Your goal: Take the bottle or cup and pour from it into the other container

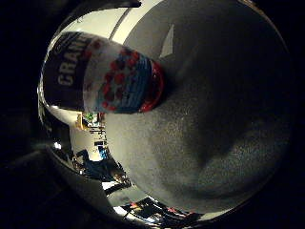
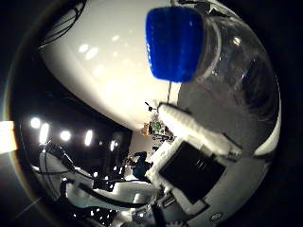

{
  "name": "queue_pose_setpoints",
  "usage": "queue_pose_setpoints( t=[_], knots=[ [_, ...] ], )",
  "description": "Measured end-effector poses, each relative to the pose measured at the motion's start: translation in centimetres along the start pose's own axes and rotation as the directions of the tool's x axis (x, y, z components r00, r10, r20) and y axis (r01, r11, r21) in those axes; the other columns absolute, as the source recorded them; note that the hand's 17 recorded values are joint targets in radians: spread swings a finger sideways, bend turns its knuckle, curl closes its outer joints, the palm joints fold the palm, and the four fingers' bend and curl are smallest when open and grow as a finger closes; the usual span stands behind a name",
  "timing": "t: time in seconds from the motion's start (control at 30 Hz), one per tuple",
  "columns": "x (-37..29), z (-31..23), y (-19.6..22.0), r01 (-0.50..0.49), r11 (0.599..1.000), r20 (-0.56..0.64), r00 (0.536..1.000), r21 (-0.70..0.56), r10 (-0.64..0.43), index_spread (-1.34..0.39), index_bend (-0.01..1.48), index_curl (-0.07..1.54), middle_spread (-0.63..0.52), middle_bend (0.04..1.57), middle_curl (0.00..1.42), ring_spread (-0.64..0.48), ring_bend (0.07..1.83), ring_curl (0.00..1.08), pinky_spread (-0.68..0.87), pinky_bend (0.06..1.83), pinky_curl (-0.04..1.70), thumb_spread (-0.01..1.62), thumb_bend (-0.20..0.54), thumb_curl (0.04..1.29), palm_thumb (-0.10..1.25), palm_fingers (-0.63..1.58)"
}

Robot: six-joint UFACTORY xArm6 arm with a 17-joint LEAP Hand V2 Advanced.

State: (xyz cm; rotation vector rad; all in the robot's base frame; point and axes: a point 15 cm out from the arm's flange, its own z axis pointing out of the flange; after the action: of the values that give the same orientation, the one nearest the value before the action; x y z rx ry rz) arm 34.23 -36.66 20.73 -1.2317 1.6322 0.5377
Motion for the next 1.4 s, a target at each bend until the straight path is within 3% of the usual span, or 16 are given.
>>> queue_pose_setpoints(
  t=[0.1,0.23,0.37,0.6,0.77,1.03,1.4],
  knots=[
    [-0.2,0.8,0.6,-0.002,0.999,-0.002,1.0,-0.05,0.002,-0.19,0.19,0.32,-0.03,0.56,0.43,-0.06,1.0,0.3,-0.01,1.05,-0.01,0.98,-0.017,0.33,0.65,0.74],
    [-0.7,1.2,0.8,0.0,0.998,0.008,1.0,-0.069,0.0,-0.24,0.21,0.35,-0.08,0.67,0.48,-0.12,1.07,0.33,-0.25,1.21,0.02,0.99,-0.009,0.38,0.76,1.08],
    [-1.0,1.0,0.6,0.006,0.998,0.004,1.0,-0.068,-0.006,-0.29,0.41,0.48,-0.11,0.86,0.57,-0.15,1.12,0.4,-0.37,1.28,0.12,0.92,-0.015,0.44,0.86,1.29],
    [-1.6,0.8,0.4,0.017,0.998,-0.002,1.0,-0.068,-0.018,-0.24,0.88,0.73,-0.12,1.16,0.7,-0.19,1.3,0.53,-0.25,1.49,0.31,0.8,-0.021,0.56,0.95,1.2],
    [-2.4,0.5,0.1,0.029,0.998,-0.003,1.0,-0.06,-0.03,-0.21,1.06,0.81,-0.13,1.28,0.75,-0.22,1.38,0.62,-0.2,1.6,0.41,0.74,-0.01,0.64,1.03,1.11],
    [-5.4,-0.8,-0.7,0.085,0.995,-0.049,0.995,-0.052,-0.088,-0.22,1.16,0.85,-0.12,1.38,0.8,-0.24,1.39,0.73,-0.18,1.54,0.5,0.34,-0.019,0.8,1.09,1.05],
    [-13.7,2.0,-2.3,0.209,0.964,-0.072,0.972,-0.163,-0.223,-0.2,1.17,0.86,-0.12,1.39,0.8,-0.25,1.35,0.82,-0.19,1.45,0.64,0.24,-0.02,0.88,1.08,1.06]
  ],
)
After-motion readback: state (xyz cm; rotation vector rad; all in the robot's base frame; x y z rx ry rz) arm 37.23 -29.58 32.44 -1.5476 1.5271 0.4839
